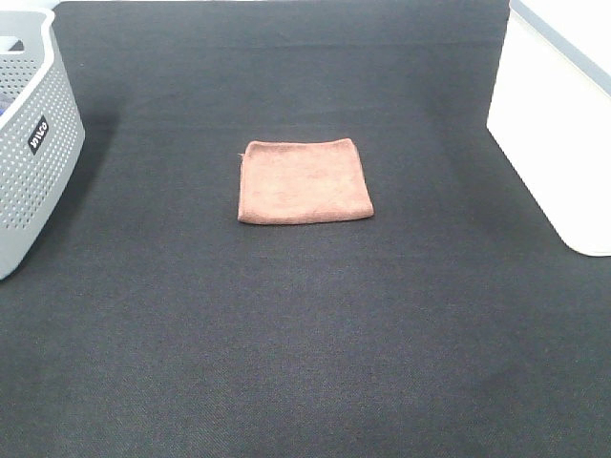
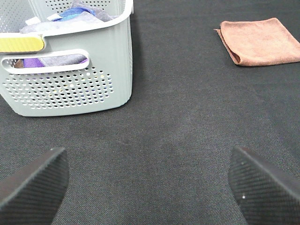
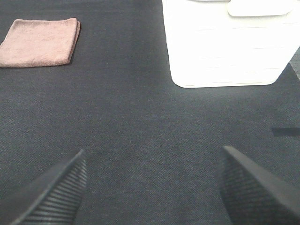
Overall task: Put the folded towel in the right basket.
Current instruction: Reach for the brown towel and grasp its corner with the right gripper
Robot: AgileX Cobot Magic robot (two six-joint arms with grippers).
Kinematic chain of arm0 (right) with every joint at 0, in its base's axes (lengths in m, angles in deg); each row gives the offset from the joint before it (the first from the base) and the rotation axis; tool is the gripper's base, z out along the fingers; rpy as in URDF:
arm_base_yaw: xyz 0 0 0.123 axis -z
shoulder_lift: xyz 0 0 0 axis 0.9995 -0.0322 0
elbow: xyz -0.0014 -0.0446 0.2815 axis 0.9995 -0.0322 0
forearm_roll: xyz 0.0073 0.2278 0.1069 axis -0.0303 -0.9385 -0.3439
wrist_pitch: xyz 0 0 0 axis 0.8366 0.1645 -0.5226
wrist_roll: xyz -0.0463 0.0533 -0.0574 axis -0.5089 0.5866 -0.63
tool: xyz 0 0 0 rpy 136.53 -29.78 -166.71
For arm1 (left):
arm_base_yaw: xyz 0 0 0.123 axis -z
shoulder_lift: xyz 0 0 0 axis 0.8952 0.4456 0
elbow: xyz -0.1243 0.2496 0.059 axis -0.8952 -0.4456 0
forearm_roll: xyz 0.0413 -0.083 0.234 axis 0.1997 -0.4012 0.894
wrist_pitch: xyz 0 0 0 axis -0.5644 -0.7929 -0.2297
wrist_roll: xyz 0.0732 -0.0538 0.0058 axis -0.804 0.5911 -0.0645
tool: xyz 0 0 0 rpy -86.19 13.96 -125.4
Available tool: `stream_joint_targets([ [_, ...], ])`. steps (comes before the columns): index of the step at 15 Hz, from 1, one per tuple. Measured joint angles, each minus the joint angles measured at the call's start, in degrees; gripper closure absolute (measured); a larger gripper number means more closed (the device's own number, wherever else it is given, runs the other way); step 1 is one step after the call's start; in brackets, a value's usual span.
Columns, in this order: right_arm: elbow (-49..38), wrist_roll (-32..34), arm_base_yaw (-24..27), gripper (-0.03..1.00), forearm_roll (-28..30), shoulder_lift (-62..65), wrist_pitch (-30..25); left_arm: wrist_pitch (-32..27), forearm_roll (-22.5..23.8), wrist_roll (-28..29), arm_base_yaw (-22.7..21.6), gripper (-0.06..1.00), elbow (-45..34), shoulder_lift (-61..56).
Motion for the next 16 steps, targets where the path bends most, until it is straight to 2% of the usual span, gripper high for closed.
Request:
stream_joint_targets([
  [2, 0.9, 0.0, 0.0, 0.24, -0.5, -2.0, 1.8, 0.0, 0.0, 0.0, 0.0, 0.07, 0.0, 0.0],
  [4, 2.8, 0.0, 0.0, 0.24, -0.7, -8.5, 7.2, 0.0, 0.0, 0.0, 0.0, 0.07, 0.0, 0.0],
  [7, 9.8, 0.0, 0.0, 0.24, -2.5, -26.2, 16.6, 0.0, 0.0, 0.0, 0.0, 0.07, 0.0, 0.0],
  [8, 12.8, 0.0, 0.0, 0.24, -3.0, -31.5, 17.8, 0.0, 0.0, 0.0, 0.0, 0.07, 0.0, 0.0],
  [13, 31.9, -3.0, 0.0, 0.24, -5.6, -58.4, 16.8, 0.0, 0.0, 0.0, 0.0, 0.07, 0.0, 0.0],
  [16, 43.3, -8.5, 0.0, 0.24, -12.9, -73.2, 12.5, 0.0, 0.0, 0.0, 0.0, 0.07, 0.0, 0.0],
])
